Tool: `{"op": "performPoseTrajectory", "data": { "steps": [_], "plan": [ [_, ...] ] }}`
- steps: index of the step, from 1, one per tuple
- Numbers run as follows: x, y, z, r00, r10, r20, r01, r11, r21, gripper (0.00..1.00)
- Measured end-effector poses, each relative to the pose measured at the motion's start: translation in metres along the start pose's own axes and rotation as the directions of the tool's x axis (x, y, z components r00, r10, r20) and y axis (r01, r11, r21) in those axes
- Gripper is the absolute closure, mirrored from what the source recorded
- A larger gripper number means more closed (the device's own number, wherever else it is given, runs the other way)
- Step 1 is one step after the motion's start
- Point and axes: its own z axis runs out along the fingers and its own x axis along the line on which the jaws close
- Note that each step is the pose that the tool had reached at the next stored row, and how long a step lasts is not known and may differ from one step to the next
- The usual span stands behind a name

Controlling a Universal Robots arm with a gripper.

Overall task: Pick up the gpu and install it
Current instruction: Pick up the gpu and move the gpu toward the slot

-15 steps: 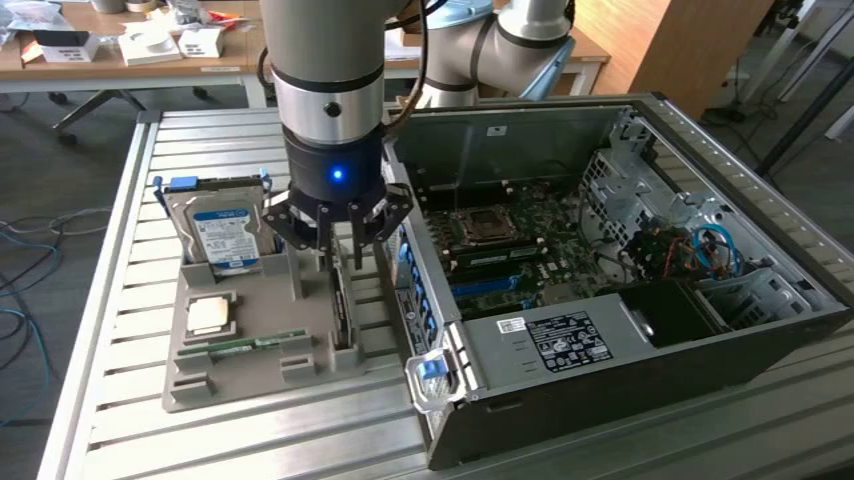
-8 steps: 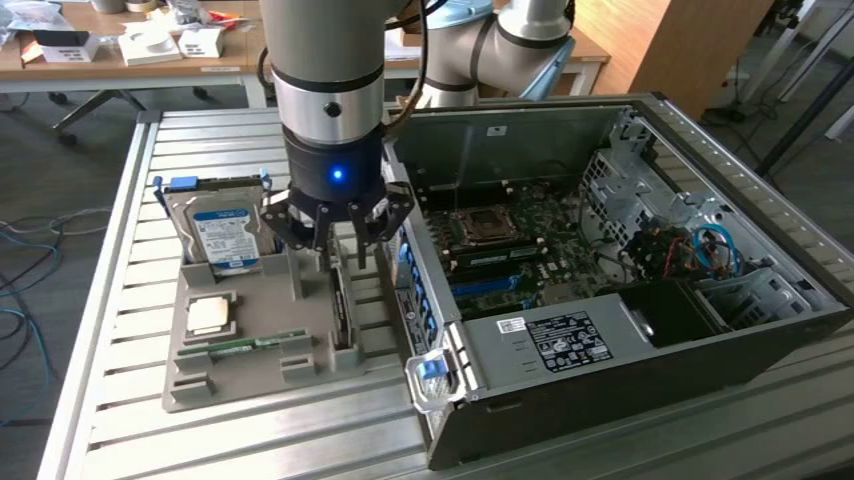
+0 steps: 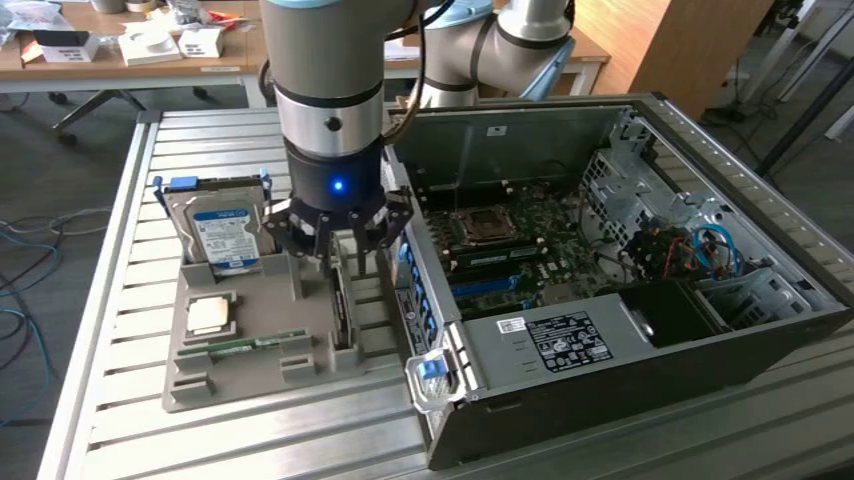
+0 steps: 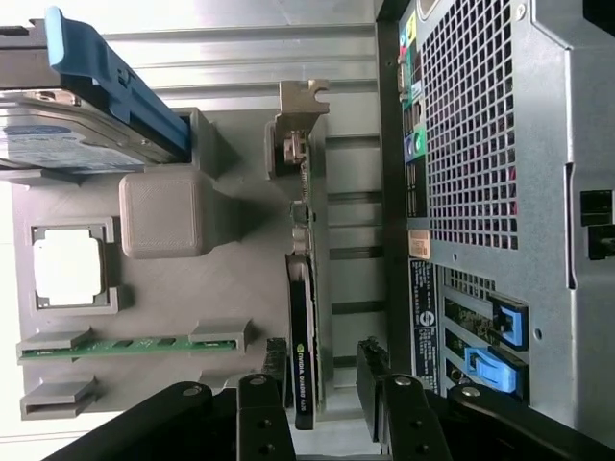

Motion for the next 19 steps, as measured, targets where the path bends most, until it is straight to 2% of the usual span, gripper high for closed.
{"op": "performPoseTrajectory", "data": {
  "steps": [12, 19],
  "plan": [
    [0.000, -0.0007, 0.0182, 1.0000, 0.000, 0.0000, 0.000, 1.0000, 0.0000, 0.57],
    [0.000, -0.0009, 0.0212, 1.0000, -0.001, 0.0000, 0.001, 1.0000, 0.0000, 0.57]
  ]
}}
